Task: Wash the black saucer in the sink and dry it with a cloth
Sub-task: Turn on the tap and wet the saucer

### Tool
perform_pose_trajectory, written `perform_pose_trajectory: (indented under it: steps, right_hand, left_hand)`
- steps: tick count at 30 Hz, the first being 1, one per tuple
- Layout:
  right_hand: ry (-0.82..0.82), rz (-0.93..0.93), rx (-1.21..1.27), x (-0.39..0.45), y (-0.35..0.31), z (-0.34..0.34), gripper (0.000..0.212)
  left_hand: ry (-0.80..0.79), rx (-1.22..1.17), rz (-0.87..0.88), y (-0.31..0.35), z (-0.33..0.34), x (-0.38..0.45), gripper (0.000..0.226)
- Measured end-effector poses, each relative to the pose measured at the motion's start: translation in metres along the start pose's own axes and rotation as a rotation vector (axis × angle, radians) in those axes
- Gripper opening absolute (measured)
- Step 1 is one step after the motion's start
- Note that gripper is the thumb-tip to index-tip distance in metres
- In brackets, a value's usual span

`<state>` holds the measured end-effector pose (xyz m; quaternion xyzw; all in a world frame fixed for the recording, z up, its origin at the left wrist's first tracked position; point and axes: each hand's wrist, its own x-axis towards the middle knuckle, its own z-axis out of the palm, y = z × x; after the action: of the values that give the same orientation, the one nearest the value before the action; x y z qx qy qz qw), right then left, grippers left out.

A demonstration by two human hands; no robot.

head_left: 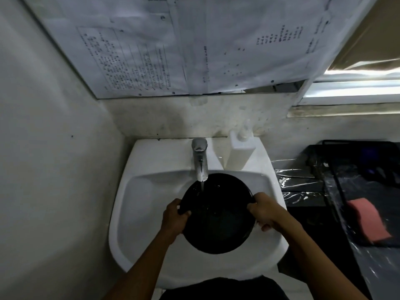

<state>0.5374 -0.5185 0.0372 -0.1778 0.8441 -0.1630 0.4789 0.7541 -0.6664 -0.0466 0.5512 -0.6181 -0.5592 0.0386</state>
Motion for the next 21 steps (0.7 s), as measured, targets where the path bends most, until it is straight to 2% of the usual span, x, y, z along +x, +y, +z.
perform_pose_trajectory:
  steps: [6, 14, 17, 21]
  right_hand:
    - [-0.125, 0.001, 0.024, 0.010, -0.007, 0.040, 0.032]
    - [-0.312, -0.008, 0.147, 0.010, -0.024, 0.082, 0.028]
    - [-0.328, 0.013, 0.247, 0.012, -0.021, 0.088, 0.030]
    - [-0.280, 0.021, 0.342, 0.011, -0.014, 0.091, 0.027]
  left_hand:
    - [0.120, 0.110, 0.080, -0.010, -0.048, 0.000, 0.027]
    - [0.294, 0.362, 0.210, 0.008, -0.091, -0.015, 0.026]
    - [0.366, 0.433, 0.281, 0.016, -0.093, -0.021, 0.026]
    - [0.371, 0.464, 0.374, 0.018, -0.087, -0.027, 0.026]
